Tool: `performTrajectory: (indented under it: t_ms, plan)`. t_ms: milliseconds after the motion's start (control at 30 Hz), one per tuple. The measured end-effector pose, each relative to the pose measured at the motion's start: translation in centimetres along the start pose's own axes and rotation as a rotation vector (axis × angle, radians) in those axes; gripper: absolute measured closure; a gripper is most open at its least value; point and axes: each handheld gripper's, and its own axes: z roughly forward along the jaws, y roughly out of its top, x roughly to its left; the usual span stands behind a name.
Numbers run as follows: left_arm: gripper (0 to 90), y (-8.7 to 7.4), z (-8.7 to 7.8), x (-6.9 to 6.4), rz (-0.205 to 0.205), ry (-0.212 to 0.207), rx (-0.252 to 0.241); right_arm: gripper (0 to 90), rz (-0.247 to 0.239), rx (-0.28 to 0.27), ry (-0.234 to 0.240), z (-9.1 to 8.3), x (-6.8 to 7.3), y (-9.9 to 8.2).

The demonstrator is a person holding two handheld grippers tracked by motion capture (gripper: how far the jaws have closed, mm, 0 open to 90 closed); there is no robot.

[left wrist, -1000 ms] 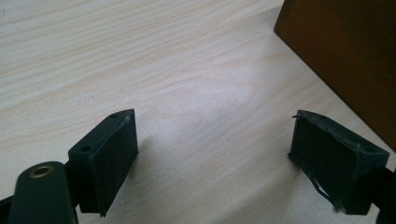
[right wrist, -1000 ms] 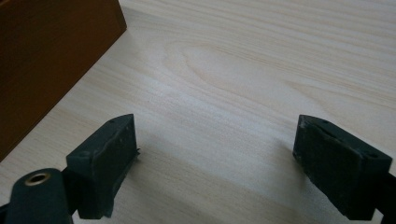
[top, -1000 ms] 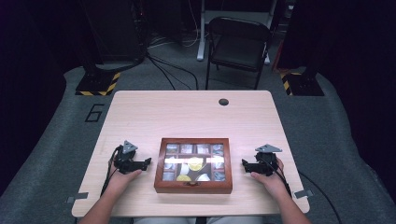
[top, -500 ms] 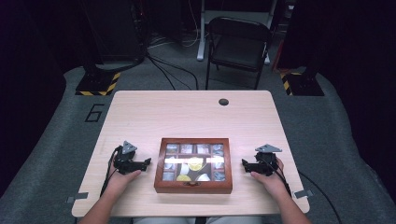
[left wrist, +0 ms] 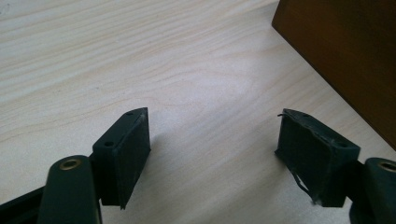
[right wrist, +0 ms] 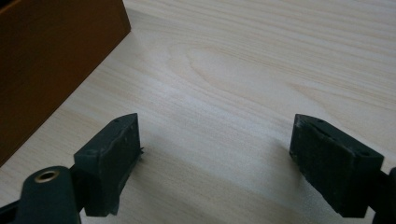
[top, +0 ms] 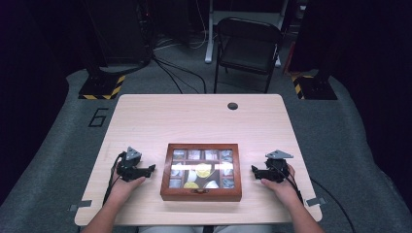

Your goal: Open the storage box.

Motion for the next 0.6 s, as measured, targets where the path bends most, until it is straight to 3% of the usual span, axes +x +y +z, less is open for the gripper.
performTrajectory:
  t_ms: [200, 400, 500, 600]
  plan:
    - [31.5, 0.0, -0.8, -0.1, 0.009, -0.043, 0.042, 29.5, 0.007, 0.015, 0.004, -0.3, 0.0, 0.3]
    - [33.3, 0.4, -1.3, -0.4, -0.035, -0.059, 0.011, 39.1, 0.014, 0.032, 0.013, -0.6, -0.3, 0.5]
    - [34.8, 0.5, -1.6, -0.5, -0.037, -0.065, 0.012, 42.0, 0.024, 0.041, 0.018, -0.9, -0.2, 0.5]
    - [35.5, 0.6, -2.0, -0.8, -0.033, -0.068, 0.013, 43.5, 0.002, 0.025, 0.020, -1.6, 0.4, 0.7]
